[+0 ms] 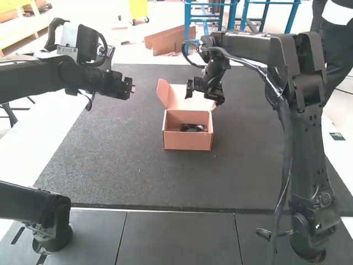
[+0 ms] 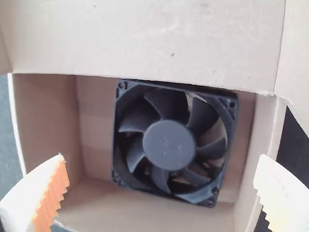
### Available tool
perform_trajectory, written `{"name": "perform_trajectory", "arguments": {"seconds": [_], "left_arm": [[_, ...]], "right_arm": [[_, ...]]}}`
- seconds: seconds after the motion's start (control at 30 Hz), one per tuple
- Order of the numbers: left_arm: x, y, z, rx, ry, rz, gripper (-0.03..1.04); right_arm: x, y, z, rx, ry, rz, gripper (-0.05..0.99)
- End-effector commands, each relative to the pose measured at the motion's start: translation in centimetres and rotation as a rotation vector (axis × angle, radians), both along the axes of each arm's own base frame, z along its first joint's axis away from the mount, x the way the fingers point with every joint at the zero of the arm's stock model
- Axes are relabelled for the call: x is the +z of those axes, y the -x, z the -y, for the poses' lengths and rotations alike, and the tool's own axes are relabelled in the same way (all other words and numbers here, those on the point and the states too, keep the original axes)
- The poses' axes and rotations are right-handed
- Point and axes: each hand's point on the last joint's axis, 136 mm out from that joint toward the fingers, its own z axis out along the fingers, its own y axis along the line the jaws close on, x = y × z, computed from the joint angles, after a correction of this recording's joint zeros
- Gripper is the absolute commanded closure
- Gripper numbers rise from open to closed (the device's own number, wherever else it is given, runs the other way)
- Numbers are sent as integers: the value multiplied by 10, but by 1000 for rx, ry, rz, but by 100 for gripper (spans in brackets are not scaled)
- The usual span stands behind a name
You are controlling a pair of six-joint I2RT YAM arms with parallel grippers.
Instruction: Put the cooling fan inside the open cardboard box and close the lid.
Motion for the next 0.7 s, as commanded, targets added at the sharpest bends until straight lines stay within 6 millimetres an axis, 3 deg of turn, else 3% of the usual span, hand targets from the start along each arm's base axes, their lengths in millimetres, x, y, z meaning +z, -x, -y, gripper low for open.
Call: {"name": "perform_trajectory", "arguments": {"seconds": [0.0, 0.17, 0.37, 0.67], "left_arm": [[16, -16, 5, -2, 7, 44, 4], [7, -39, 7, 20, -2, 56, 4], [-4, -69, 8, 67, -33, 72, 4], [-19, -118, 16, 100, -54, 83, 4]], "right_arm": [[63, -2, 2, 36, -83, 119, 4], [77, -19, 46, 86, 116, 266, 3], [99, -42, 60, 78, 191, 437, 3], [87, -82, 97, 8, 209, 542, 3]]}}
